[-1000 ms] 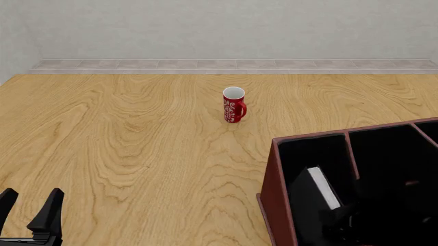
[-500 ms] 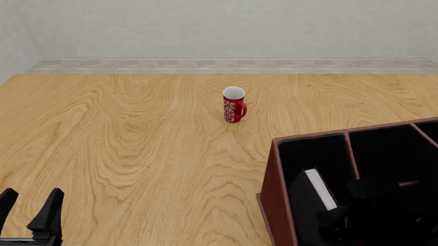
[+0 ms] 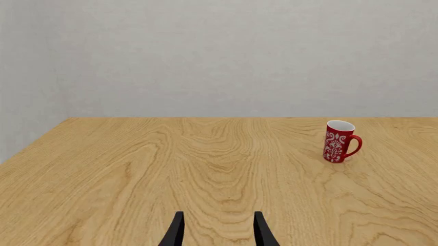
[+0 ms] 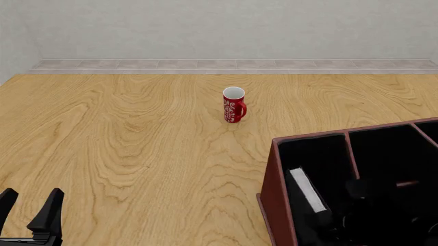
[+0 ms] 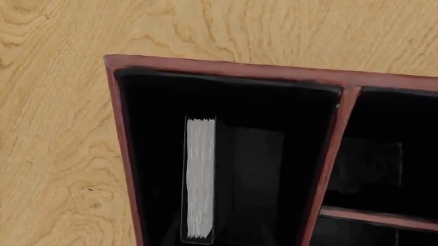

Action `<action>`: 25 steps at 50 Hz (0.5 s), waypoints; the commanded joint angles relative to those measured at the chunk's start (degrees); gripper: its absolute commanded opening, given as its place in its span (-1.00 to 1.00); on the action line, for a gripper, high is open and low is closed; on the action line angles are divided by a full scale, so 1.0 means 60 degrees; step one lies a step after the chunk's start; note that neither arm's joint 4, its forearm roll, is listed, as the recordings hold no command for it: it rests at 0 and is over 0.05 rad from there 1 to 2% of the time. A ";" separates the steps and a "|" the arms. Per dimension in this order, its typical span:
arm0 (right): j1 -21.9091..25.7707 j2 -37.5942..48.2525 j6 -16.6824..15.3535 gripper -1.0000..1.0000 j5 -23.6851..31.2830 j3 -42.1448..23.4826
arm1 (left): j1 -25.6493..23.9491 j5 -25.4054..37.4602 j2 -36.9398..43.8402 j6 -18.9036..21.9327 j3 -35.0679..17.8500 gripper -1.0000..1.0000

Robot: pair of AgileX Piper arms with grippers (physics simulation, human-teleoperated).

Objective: Pick up the book and place it in the left compartment of the caddy.

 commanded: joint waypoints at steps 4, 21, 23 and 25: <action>0.0025 0.0070 0.0031 1.00 -0.0033 -0.0004 | 0.0000 0.0000 0.0000 0.0000 0.0000 1.00; 0.0006 -0.0048 -0.0073 1.00 0.0235 -0.0220 | 0.0000 0.0000 0.0000 0.0000 0.0000 1.00; 0.0010 -0.0081 -0.0089 1.00 0.0314 -0.0283 | 0.0000 0.0000 0.0000 0.0000 0.0000 1.00; -0.0005 -0.0107 -0.0123 1.00 0.0388 -0.0346 | 0.0000 0.0000 0.0000 0.0000 0.0000 1.00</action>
